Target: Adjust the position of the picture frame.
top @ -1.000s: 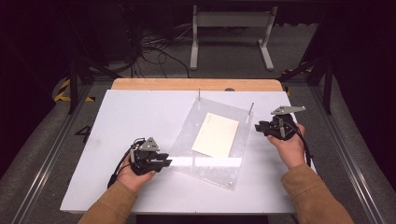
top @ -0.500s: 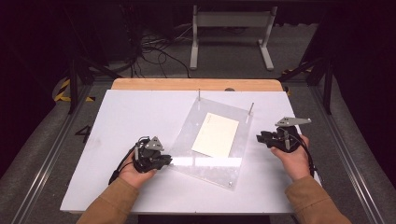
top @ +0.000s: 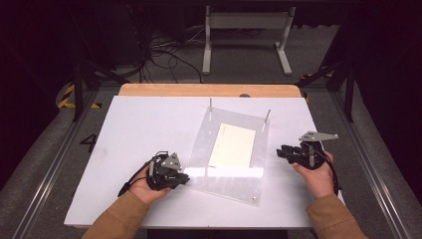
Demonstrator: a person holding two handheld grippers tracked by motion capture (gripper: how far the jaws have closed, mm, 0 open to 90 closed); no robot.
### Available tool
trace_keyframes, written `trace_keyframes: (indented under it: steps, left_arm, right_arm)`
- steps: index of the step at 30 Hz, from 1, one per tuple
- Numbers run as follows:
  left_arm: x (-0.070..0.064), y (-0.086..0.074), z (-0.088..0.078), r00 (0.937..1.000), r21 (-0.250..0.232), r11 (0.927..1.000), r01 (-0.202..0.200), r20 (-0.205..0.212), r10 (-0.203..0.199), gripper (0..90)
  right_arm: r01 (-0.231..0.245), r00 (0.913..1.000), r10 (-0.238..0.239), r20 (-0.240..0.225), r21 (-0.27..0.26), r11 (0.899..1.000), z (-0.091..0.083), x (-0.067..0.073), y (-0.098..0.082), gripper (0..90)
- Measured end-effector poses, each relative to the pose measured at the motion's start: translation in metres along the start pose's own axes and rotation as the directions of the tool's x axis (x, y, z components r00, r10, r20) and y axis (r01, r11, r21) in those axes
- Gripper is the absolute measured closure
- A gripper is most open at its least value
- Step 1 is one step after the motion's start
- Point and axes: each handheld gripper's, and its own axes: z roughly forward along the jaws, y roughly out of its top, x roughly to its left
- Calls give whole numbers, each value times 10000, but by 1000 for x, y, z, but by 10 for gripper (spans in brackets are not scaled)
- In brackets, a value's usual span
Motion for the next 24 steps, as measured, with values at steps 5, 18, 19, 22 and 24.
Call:
trace_keyframes:
  steps: [5,18,19,22,24]
  left_arm:
    - [-20,8,6,9955,254,9970,-733,621,716,829]
    - [-56,21,17,9734,414,9827,-1803,1511,1723,829]
    - [-58,22,18,9728,436,9823,-1822,1537,1736,829]
    - [-62,23,18,9684,456,9792,-1978,1642,1880,829]
    - [-64,23,19,9660,415,9789,-2003,1750,1902,829]
  right_arm:
    - [-175,9998,175,-17,-100,9998,-6,-5,-8,665]
    - [6,10000,-6,-65,15,10000,-12,-3,-14,653]
    - [229,9997,-229,37,114,9997,-11,0,-14,652]
    - [948,9954,-953,119,392,9947,-11,9,-13,646]
    - [1222,9924,-1226,43,463,9914,-12,15,-13,643]
